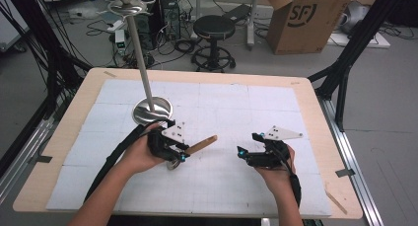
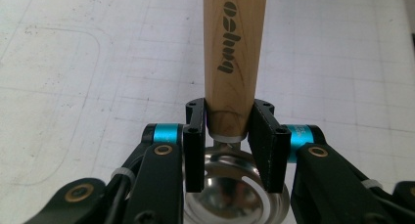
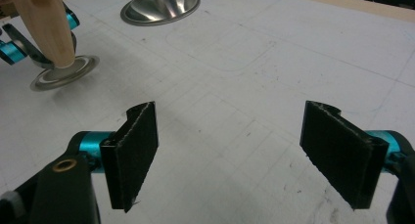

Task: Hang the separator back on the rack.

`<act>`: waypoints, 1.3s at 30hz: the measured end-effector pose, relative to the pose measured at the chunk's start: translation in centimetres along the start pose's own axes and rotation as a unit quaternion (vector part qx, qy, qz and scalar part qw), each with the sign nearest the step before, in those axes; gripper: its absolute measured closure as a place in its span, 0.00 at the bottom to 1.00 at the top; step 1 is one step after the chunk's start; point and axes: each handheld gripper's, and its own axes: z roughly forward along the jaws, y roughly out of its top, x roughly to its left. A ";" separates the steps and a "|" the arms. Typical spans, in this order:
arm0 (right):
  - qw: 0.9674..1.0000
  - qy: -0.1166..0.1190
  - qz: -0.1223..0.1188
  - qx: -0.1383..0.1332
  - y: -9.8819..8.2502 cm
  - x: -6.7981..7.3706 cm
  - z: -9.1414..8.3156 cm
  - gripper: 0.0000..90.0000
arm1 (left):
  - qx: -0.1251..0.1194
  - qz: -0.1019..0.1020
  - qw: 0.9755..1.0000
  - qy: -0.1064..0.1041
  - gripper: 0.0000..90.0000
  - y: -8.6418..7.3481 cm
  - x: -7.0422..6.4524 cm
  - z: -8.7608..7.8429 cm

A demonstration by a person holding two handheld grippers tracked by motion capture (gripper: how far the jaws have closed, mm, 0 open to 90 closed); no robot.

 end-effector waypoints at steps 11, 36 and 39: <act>1.000 0.006 -0.008 -0.003 0.5 0.6 0.0 0.23 | -0.067 -0.012 0.998 0.005 0.77 -0.8 0.3 -3.1; 0.993 0.093 -0.071 -0.033 7.3 4.3 0.6 0.23 | -0.214 -0.050 0.976 -0.003 0.77 -5.6 -0.6 -8.5; 0.992 0.100 -0.073 -0.032 7.7 4.7 1.1 0.23 | -0.203 -0.049 0.978 0.004 0.77 -5.9 -0.8 -8.6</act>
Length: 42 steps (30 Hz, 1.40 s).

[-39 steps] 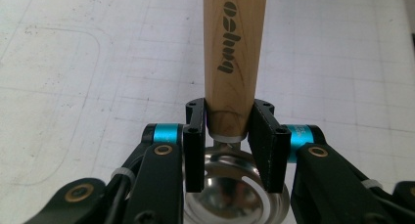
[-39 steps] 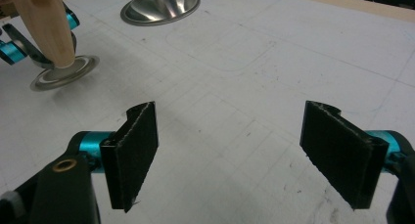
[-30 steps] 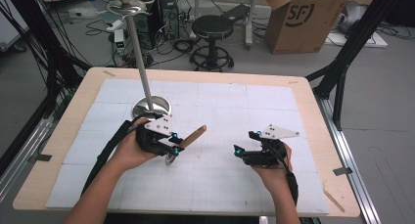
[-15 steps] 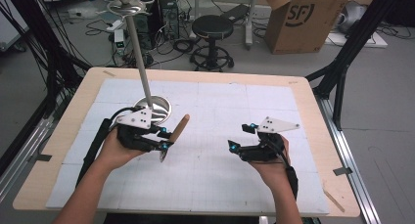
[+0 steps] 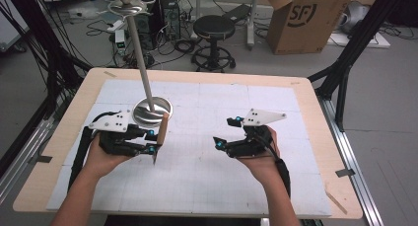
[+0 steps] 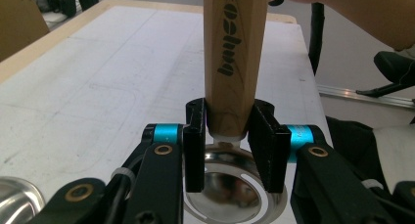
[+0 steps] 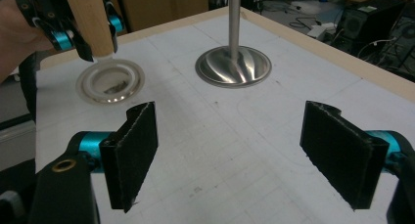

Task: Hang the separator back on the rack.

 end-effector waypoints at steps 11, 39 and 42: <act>1.000 0.013 -0.006 -0.002 0.8 0.1 0.9 0.23 | -0.004 -0.005 1.000 -0.004 0.77 -0.3 0.2 0.0; 0.988 0.141 -0.031 -0.044 3.7 2.8 5.1 0.23 | -0.028 -0.008 0.999 -0.028 0.77 -0.4 0.1 1.6; 0.988 0.142 -0.033 -0.041 3.8 3.1 5.6 0.24 | -0.029 -0.010 0.999 -0.030 0.77 -0.3 -0.1 1.9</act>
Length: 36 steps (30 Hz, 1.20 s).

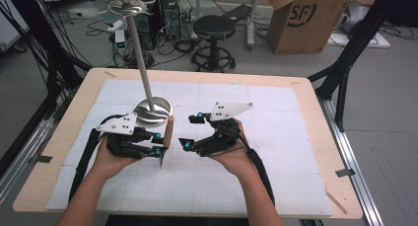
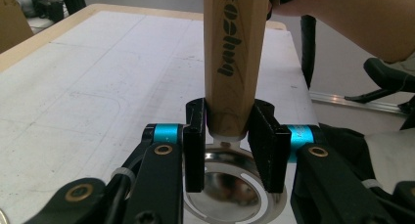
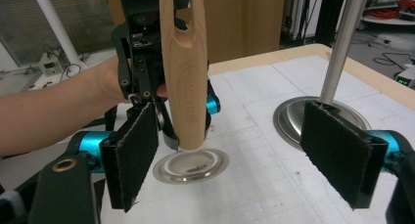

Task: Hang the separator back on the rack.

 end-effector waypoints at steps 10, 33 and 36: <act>1.000 0.016 -0.004 0.003 0.3 0.4 1.2 0.25 | -0.007 0.005 1.000 -0.008 0.77 0.0 -0.1 0.2; 0.998 0.053 -0.010 0.009 0.4 0.9 2.7 0.53 | -0.014 0.008 1.000 -0.020 0.77 0.0 -0.3 0.8; 0.998 0.052 -0.018 0.013 0.4 1.0 2.7 0.62 | -0.015 0.009 1.000 -0.020 0.77 0.0 -0.3 0.7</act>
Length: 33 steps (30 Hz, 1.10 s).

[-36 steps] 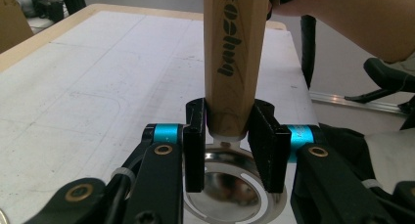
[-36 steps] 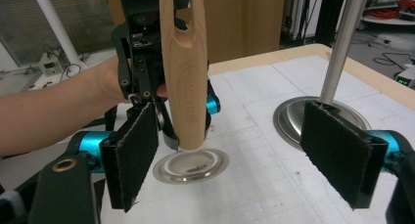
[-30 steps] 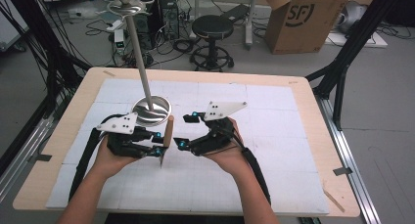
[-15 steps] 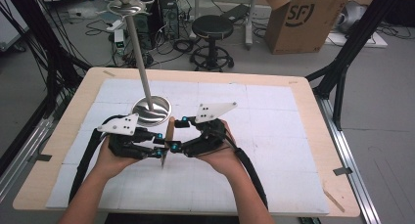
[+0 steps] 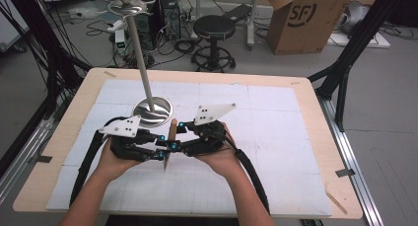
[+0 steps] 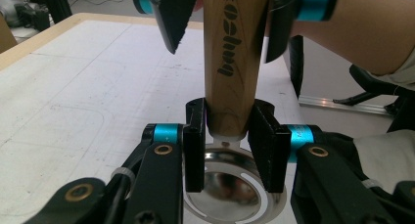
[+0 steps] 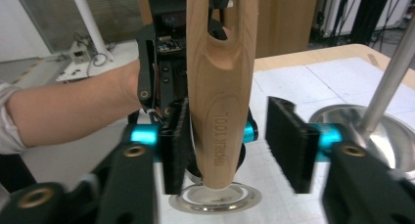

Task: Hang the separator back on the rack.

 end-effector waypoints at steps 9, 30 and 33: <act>1.000 0.013 0.002 -0.005 0.1 0.2 -0.1 0.74 | -0.004 -0.003 1.000 -0.001 0.77 0.0 0.1 -0.1; 1.000 -0.025 0.000 0.006 1.0 -0.9 -1.2 0.74 | -0.004 -0.031 0.999 0.029 0.50 -0.8 1.2 -1.5; 1.000 -0.027 -0.004 0.005 1.5 -1.2 -1.5 0.74 | -0.001 -0.042 0.998 0.040 0.43 -1.2 1.6 -2.2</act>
